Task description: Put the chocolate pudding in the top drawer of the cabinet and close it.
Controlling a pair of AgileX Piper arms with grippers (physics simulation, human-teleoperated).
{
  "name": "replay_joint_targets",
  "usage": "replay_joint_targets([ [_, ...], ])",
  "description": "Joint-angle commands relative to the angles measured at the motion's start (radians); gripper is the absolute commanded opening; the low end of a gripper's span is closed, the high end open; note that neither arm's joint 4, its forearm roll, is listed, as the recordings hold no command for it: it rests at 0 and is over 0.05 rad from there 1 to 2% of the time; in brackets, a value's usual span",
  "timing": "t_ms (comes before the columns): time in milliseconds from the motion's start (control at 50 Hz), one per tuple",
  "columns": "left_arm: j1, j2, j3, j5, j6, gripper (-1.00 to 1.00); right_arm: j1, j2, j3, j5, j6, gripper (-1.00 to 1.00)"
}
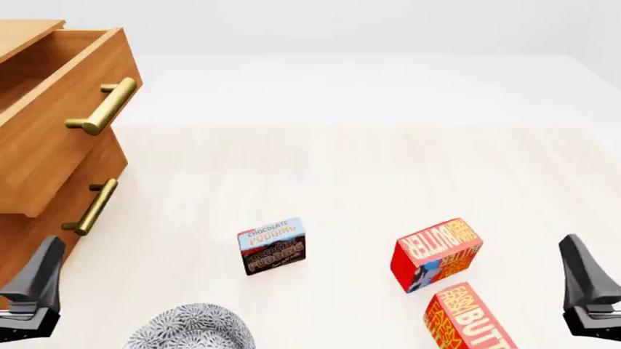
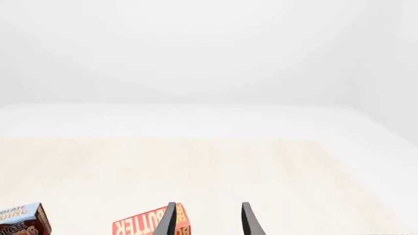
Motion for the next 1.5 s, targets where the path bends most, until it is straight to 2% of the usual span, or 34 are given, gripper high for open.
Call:
replay_joint_targets([
  [20, -0.001, -0.001, -0.015, -0.005, 0.023, 1.00, -0.027, 0.000, -0.002, -0.042, -0.057, 1.00],
  [80, -0.004, -0.001, -0.014, 0.000, 0.019, 1.00, -0.034, 0.000, -0.002, -0.014, -0.012, 1.00],
  [100, -0.010, -0.001, -0.018, -0.005, 0.030, 1.00, -0.030, 0.000, -0.002, -0.033, -0.042, 1.00],
  [120, -0.007, 0.000, -0.024, -0.003, 0.029, 1.00, -0.029, 0.000, -0.002, -0.036, -0.047, 1.00],
  [180, -0.015, -0.001, -0.041, 0.012, 0.024, 1.00, -0.032, 0.000, -0.002, -0.022, -0.023, 1.00],
  [200, -0.028, -0.001, -0.048, 0.005, 0.013, 1.00, -0.030, 0.000, -0.002, -0.031, -0.039, 1.00],
  [220, -0.004, -0.001, -0.049, 0.032, 0.015, 1.00, -0.030, 0.000, -0.002, -0.030, -0.038, 1.00],
  [320, 0.008, 0.000, -0.062, 0.048, -0.001, 1.00, -0.031, 0.000, -0.003, -0.028, -0.036, 1.00],
  [400, -0.027, 0.005, -0.102, 0.103, -0.042, 1.00, -0.031, 0.000, -0.003, -0.028, -0.035, 1.00],
  [480, 0.011, 0.015, -0.199, 0.183, -0.046, 1.00, -0.031, 0.000, -0.003, -0.029, -0.036, 1.00],
  [520, -0.011, 0.039, -0.249, 0.214, -0.076, 1.00, -0.031, 0.000, -0.003, -0.028, -0.035, 1.00],
  [660, -0.004, 0.058, -0.414, 0.305, -0.044, 1.00, -0.031, 0.000, -0.003, -0.029, -0.036, 1.00],
  [760, 0.020, 0.084, -0.522, 0.351, -0.057, 1.00, -0.031, 0.000, -0.003, -0.029, -0.035, 1.00],
  [840, 0.026, 0.113, -0.567, 0.369, -0.050, 1.00, -0.031, 0.000, -0.003, -0.029, -0.035, 1.00],
  [860, 0.063, 0.134, -0.580, 0.377, 0.014, 1.00, -0.031, 0.000, -0.003, -0.029, -0.036, 1.00],
  [900, 0.036, 0.181, -0.615, 0.403, -0.050, 1.00, -0.030, 0.000, -0.002, -0.028, -0.034, 1.00],
  [940, 0.040, 0.170, -0.649, 0.428, 0.003, 1.00, -0.029, 0.000, -0.002, -0.029, -0.035, 1.00],
  [1040, 0.035, 0.201, -0.727, 0.471, -0.006, 1.00, -0.029, 0.000, -0.002, -0.029, -0.035, 1.00],
  [1200, 0.058, 0.272, -0.876, 0.527, 0.064, 1.00, -0.029, 0.000, -0.002, -0.029, -0.035, 1.00],
  [1280, 0.048, 0.304, -0.915, 0.545, 0.043, 1.00, -0.029, 0.000, -0.002, -0.029, -0.035, 1.00],
  [1400, 0.014, 0.346, -1.012, 0.606, 0.058, 1.00, -0.029, 0.000, -0.002, -0.029, -0.035, 1.00],
  [1460, 0.018, 0.366, -1.046, 0.632, 0.091, 1.00, -0.029, 0.000, -0.002, -0.029, -0.035, 1.00],
  [1500, 0.016, 0.370, -1.061, 0.642, 0.084, 1.00, -0.029, 0.000, -0.002, -0.029, -0.035, 1.00],
])
